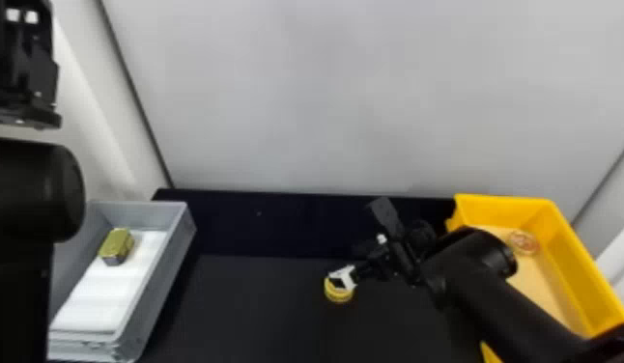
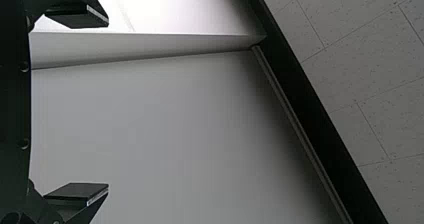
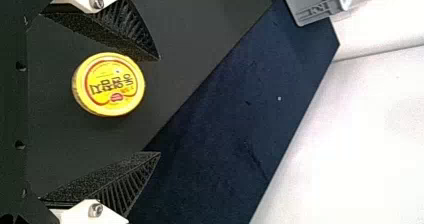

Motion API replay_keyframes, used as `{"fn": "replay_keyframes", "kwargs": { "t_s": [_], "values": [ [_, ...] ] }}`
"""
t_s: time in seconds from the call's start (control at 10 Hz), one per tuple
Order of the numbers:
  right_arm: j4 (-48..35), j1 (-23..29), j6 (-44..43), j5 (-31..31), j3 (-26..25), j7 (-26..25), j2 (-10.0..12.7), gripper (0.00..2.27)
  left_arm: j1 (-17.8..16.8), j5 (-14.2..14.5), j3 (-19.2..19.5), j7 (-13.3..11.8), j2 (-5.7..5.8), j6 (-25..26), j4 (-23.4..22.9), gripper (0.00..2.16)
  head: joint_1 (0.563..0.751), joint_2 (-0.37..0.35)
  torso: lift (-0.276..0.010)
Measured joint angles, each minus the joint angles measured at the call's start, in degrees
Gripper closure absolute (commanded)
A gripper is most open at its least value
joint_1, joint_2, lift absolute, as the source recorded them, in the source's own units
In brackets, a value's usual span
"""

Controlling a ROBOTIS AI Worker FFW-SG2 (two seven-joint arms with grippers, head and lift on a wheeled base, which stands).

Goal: Pick up the round yellow can and place it in the yellow rectangular box

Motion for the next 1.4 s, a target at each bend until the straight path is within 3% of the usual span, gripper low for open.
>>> {"fn": "replay_keyframes", "kwargs": {
  "t_s": [0.7, 1.4],
  "values": [
    [3.59, -0.11, -1.19, -3.92, 4.09, 1.08, 0.00, 0.11, -0.53, 0.09, -0.70, 0.03, -0.20, -0.42, 0.65, 0.12, 0.663, 0.054, -0.010],
    [4.48, 0.26, -1.16, -4.14, 5.19, 1.29, 0.00, 0.11, -0.70, 0.08, -0.77, 0.03, -0.20, -0.41, 0.60, 0.12, 0.663, 0.054, -0.010]
  ]
}}
